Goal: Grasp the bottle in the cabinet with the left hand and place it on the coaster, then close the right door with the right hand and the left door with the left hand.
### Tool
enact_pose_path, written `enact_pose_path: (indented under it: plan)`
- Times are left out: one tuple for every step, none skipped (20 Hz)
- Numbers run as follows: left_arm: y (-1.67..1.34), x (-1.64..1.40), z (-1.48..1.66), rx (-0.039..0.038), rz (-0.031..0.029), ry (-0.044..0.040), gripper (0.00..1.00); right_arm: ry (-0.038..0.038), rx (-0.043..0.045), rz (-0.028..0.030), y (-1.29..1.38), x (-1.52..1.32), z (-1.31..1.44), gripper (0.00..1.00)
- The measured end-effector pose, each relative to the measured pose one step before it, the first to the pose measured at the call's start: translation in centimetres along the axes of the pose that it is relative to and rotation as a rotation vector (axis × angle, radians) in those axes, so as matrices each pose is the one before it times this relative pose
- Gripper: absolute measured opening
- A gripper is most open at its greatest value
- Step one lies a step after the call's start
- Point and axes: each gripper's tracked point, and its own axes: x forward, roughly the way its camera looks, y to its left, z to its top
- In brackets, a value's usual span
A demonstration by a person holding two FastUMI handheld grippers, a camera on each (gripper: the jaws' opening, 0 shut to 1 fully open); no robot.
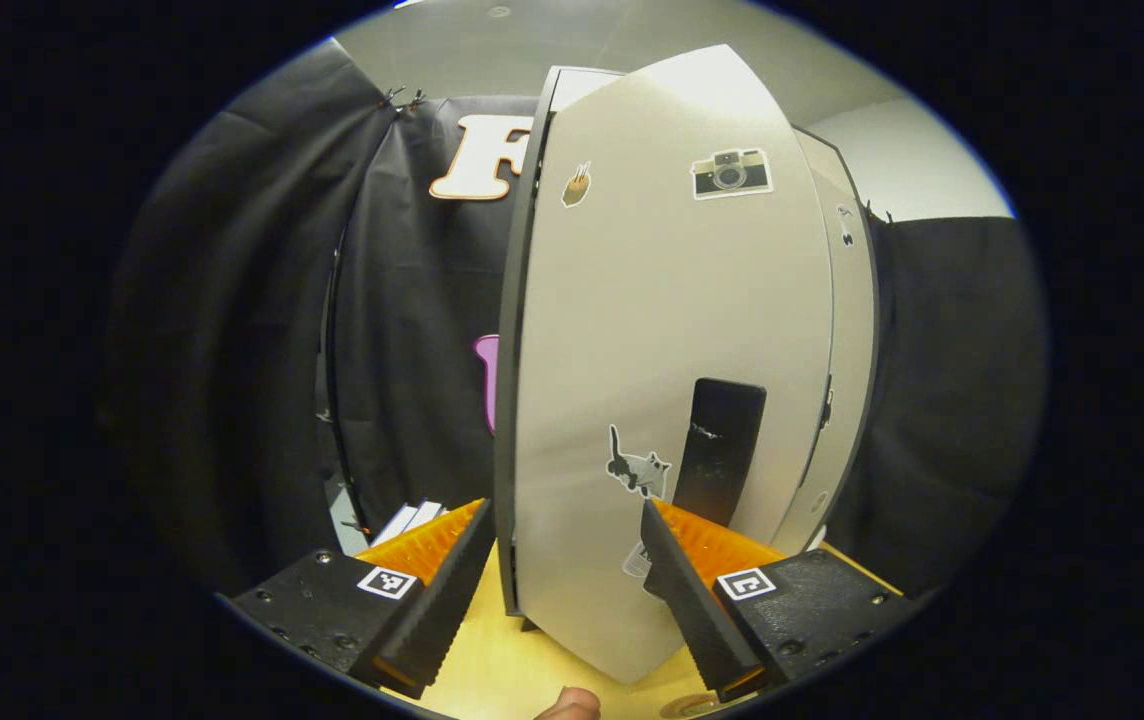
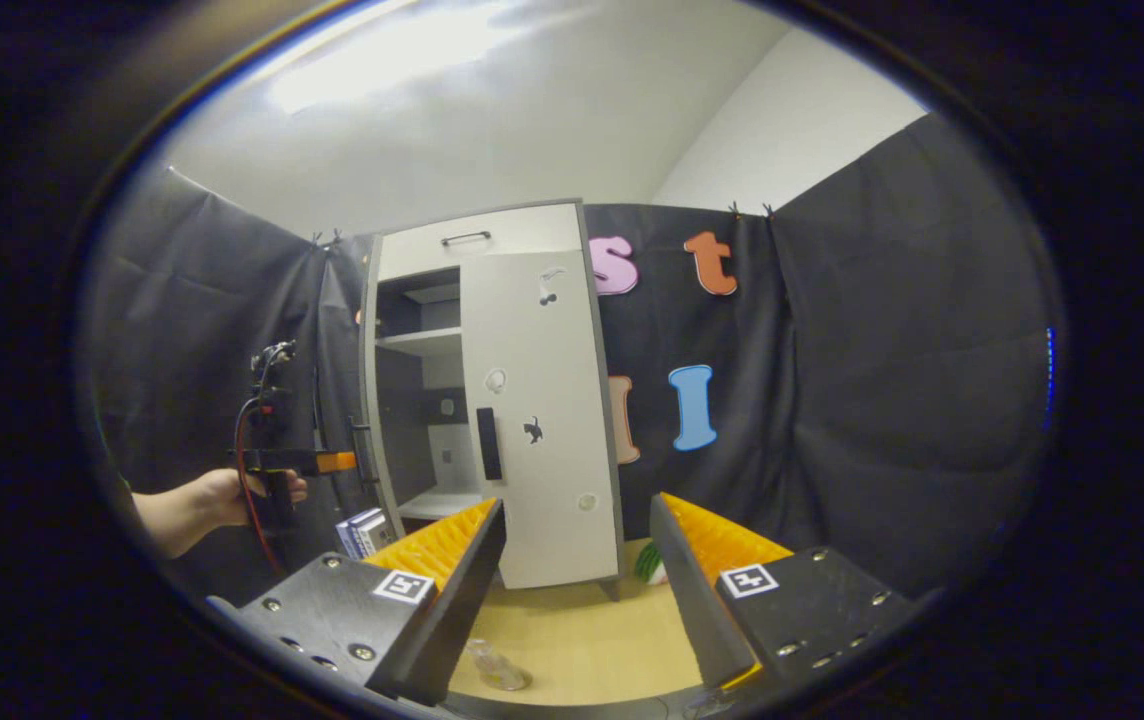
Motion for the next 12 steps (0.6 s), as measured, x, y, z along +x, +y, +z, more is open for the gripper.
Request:
enact_pose_path:
  plan:
    - [-0.805, 0.325, -0.191, -0.01057, -0.01961, 0.00696, 0.95, 0.01116, 0.00192, -0.00753, -0.164, 0.221, -0.178, 0.89]
    - [-0.866, 0.363, -0.181, 0.00027, -0.01917, 0.00133, 0.95, 0.01366, -0.00096, -0.0067, -0.253, 0.15, -0.367, 0.89]
    - [-0.588, 0.331, -0.066, 0.00848, -0.00546, -0.00245, 0.95, 0.0102, -0.005, -0.00236, 0.068, 0.019, -0.221, 0.89]
    - [-0.18, 0.18, -0.182, 0.01074, 0.01275, -0.00135, 0.95, 0.00201, -0.00769, 0.00032, 0.043, 0.0, -0.087, 0.89]
    - [-0.121, -0.023, -0.109, 0.0142, 0.0175, -0.00308, 0.95, -0.00497, -0.00695, 0.00451, 0.341, 0.086, 0.161, 0.89]
    - [0.026, -0.215, -0.089, 0.00924, 0.01908, -0.00537, 0.96, -0.0072, -0.00304, 0.0089, 0.379, 0.089, 0.216, 0.89]
    - [-0.256, -0.39, -0.158, 0.00339, 0.00345, 0.0027, 0.96, -0.00927, -0.00234, 0.01518, 0.573, 0.107, 0.174, 0.89]
    - [-0.251, -0.502, -0.164, -0.00373, 0.00214, -0.00459, 0.95, -0.00853, -0.00358, 0.01569, 0.495, 0.118, 0.227, 0.86]
    - [-0.461, -0.544, 0.008, -0.00234, -0.01188, 0.00006, 0.96, -0.00747, -0.00623, 0.00918, 0.189, 0.229, 0.251, 0.86]
    - [-0.26, -0.664, -0.023, 0.00179, -0.0025, -0.00211, 0.95, -0.00695, -0.00688, -0.00086, 0.121, 0.087, 0.13, 0.89]
    - [-0.203, -0.627, 0.075, 0.00751, -0.00517, -0.0003, 0.95, 0.00017, -0.00349, -0.00344, 0.047, 0.182, -0.006, 0.89]
    - [-0.401, -0.624, 0.03, 0.00413, -0.00716, -0.00335, 0.95, -0.00348, -0.00609, 0.00691, 0.429, -0.01, -0.072, 0.89]
